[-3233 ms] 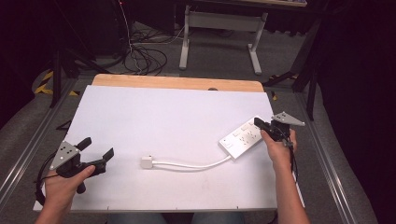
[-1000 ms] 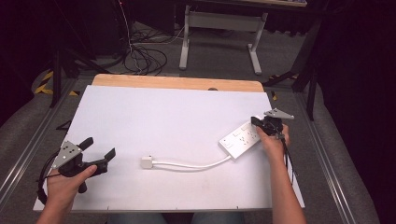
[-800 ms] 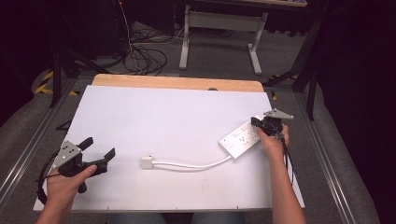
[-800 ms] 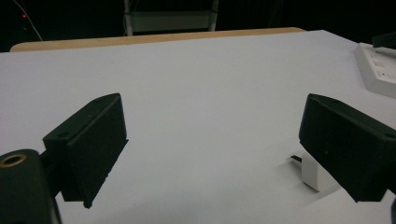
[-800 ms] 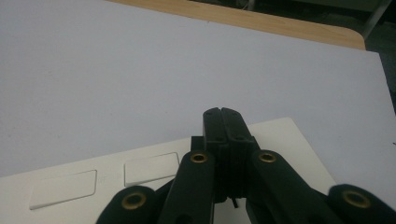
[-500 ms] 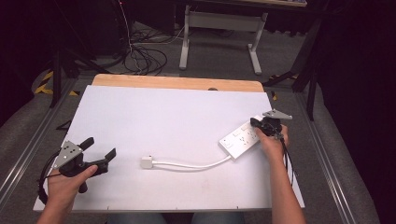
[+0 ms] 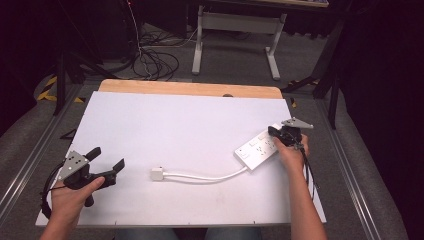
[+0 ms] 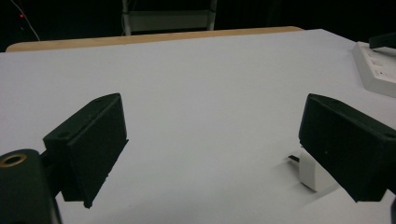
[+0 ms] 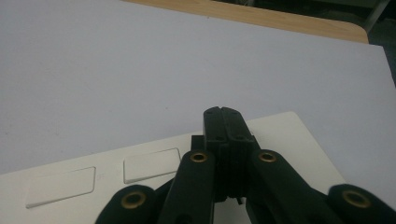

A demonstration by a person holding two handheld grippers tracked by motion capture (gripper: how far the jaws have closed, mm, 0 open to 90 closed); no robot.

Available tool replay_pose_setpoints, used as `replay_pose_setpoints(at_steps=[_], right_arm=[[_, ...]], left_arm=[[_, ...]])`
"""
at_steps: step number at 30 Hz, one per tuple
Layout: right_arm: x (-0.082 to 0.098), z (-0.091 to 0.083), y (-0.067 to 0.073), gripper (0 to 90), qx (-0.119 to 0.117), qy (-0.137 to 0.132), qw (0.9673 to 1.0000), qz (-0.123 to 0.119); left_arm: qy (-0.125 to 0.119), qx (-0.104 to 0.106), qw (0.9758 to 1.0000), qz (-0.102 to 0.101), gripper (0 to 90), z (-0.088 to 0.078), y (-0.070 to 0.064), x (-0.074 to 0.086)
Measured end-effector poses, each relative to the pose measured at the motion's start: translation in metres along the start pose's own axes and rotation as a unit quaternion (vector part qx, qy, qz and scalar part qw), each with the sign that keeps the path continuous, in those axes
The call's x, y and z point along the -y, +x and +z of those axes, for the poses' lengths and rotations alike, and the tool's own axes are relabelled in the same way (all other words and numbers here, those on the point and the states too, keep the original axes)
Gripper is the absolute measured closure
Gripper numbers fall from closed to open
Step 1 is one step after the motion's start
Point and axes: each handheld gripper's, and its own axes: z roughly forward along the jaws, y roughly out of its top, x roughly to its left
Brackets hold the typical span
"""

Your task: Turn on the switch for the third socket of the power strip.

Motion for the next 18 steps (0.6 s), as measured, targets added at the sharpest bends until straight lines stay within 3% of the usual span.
replay_pose_setpoints(at_steps=[18], right_arm=[[0.0006, 0.0019, 0.0036, 90.0, -0.005, 0.006, 1.0000, 0.003]], left_arm=[[0.000, 0.000, 1.0000, 0.000, 8.4, -0.0001, -0.0003, -0.0001]])
